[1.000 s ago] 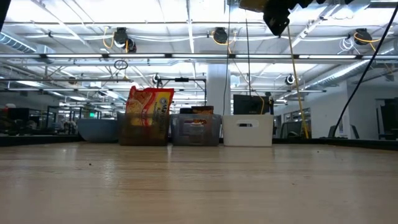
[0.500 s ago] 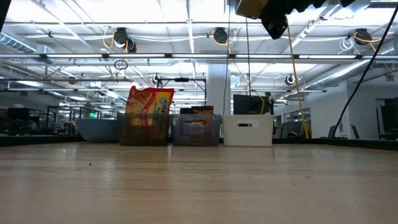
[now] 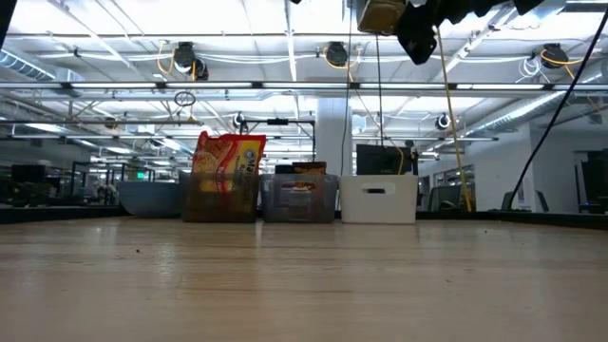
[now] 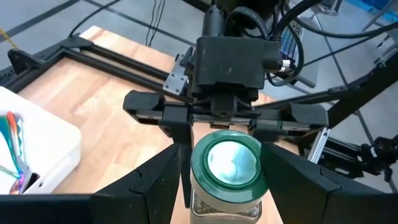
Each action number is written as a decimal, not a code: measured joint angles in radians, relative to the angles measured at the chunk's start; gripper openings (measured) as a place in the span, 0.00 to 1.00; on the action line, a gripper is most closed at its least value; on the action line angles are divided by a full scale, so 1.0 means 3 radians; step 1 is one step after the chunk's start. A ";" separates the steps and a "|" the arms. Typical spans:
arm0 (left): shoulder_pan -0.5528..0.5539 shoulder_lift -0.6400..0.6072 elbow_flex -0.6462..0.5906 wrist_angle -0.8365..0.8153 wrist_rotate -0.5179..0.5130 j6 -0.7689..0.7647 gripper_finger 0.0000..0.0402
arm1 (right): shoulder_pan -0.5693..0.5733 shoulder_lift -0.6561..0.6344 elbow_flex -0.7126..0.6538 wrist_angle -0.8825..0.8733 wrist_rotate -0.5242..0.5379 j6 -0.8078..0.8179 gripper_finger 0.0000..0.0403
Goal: Pick & Place Food Item
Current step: Put the green seasoning bottle into the right black bin
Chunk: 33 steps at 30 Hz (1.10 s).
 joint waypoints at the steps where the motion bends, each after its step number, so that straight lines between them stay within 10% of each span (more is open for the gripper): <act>1: 0.0000 0.0000 -0.0001 0.0030 -0.0009 0.0004 0.57 | -0.0012 -0.0001 0.0000 0.0000 -0.0010 -0.0004 0.47; 33: 0.0006 0.0014 -0.0021 0.0668 -0.0059 -0.0196 0.57 | -0.0327 -0.0018 0.0019 0.0041 -0.0332 0.0009 0.47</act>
